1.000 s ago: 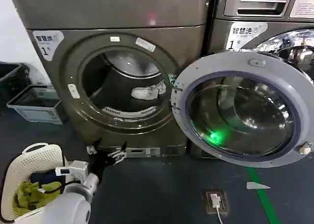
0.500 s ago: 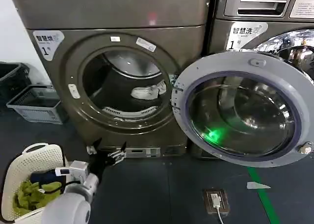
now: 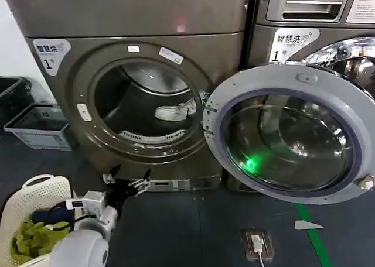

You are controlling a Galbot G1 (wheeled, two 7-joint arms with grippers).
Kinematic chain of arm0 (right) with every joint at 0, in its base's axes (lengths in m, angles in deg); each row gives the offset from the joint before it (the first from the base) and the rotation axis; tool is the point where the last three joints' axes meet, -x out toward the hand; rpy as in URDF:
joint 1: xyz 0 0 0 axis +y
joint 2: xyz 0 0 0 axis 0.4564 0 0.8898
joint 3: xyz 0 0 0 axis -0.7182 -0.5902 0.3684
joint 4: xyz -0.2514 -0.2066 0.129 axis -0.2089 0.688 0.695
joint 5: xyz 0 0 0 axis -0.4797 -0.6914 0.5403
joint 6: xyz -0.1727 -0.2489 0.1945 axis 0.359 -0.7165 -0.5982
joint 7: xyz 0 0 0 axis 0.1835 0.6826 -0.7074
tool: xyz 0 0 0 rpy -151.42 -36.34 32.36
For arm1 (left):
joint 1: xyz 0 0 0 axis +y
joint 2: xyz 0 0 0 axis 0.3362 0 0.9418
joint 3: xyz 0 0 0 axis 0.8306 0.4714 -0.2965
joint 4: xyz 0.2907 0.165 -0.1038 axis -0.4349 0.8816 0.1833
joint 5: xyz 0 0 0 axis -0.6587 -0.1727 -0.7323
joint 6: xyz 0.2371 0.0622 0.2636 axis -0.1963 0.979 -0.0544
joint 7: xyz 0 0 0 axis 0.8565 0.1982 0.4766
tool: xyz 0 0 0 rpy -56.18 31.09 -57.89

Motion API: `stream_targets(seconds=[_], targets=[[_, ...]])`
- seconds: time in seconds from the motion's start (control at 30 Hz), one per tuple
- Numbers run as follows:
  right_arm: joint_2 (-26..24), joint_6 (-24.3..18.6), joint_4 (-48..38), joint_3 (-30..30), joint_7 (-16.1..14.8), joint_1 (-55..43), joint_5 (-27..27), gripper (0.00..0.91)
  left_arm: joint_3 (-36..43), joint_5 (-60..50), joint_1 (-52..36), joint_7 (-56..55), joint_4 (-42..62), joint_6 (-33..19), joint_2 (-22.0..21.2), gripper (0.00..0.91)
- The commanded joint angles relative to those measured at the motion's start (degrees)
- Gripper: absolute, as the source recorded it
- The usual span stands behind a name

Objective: Grasp the clothes from the dryer.

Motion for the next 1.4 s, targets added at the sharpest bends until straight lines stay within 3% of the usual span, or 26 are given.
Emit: stream_targets(seconds=[0.03,1.4], targets=[[-0.1,0.0,0.1,-0.2,0.0,-0.1,0.1,0.907,0.2,-0.1,0.0,-0.2,0.1,2.8,0.0,0.907],[0.9,-0.4,0.2,0.1,-0.1,0.1,0.0,0.907,0.4,-0.7,0.2,0.5,1.4,2.8,-0.4,0.907]])
